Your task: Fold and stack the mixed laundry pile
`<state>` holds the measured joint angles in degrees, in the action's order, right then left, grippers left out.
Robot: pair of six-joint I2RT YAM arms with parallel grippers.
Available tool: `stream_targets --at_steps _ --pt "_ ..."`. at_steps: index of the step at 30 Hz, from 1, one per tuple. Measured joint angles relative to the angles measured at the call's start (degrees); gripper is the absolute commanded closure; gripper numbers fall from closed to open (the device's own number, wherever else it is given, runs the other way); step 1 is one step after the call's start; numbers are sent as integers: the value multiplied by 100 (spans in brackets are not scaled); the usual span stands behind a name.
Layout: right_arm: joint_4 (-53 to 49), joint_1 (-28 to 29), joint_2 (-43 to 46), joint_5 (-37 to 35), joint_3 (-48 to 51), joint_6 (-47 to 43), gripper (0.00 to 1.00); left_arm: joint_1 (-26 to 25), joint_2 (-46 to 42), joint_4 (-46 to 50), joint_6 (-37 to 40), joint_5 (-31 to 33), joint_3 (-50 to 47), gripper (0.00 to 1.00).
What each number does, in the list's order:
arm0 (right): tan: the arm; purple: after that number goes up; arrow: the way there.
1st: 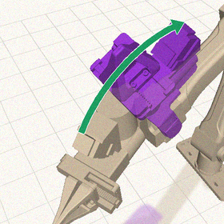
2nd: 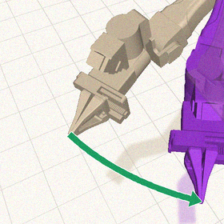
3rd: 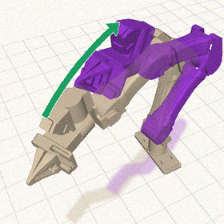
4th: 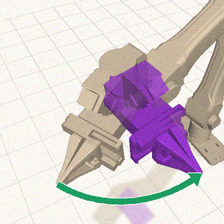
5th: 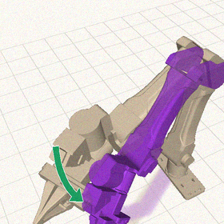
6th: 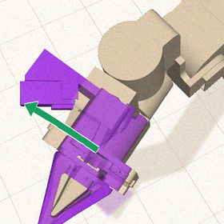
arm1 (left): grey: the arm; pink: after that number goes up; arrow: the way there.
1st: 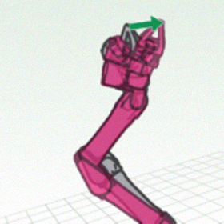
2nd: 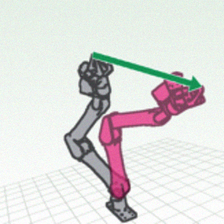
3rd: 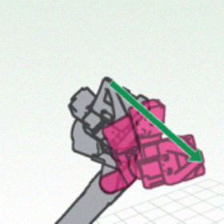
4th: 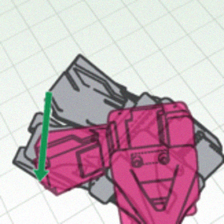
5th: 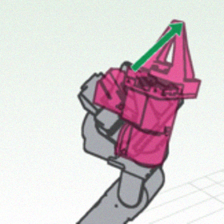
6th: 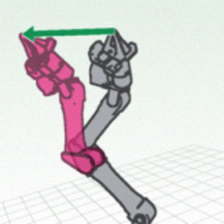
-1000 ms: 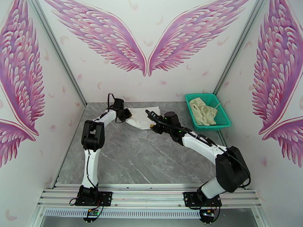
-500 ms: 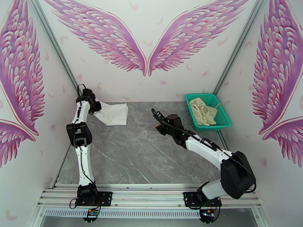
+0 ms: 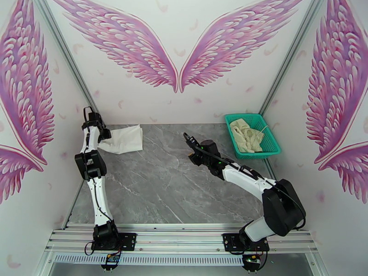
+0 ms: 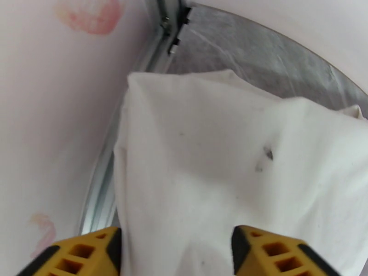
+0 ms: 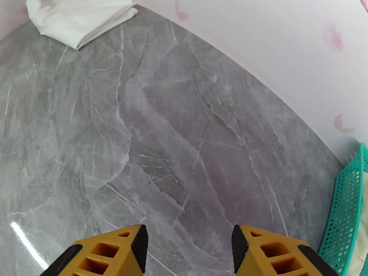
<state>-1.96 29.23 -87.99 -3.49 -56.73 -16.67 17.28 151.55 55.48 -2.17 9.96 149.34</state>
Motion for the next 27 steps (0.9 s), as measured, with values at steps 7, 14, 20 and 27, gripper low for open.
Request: stream_targets --at_steps 7,14,20,27 --pt "52 0 0 -2 0 162 42 -166 -118 109 -101 1327 232 23" --pt "-7 -107 2 -98 -7 651 43 -483 -1829 -365 -896 214 -2201 43" --pt "-498 -450 37 -118 -216 1296 44 -1556 -2168 -1078 -1510 -562 -2981 50" --pt "-765 -535 433 -151 -184 1539 44 -2566 -1333 -1145 -1784 -496 -2686 48"
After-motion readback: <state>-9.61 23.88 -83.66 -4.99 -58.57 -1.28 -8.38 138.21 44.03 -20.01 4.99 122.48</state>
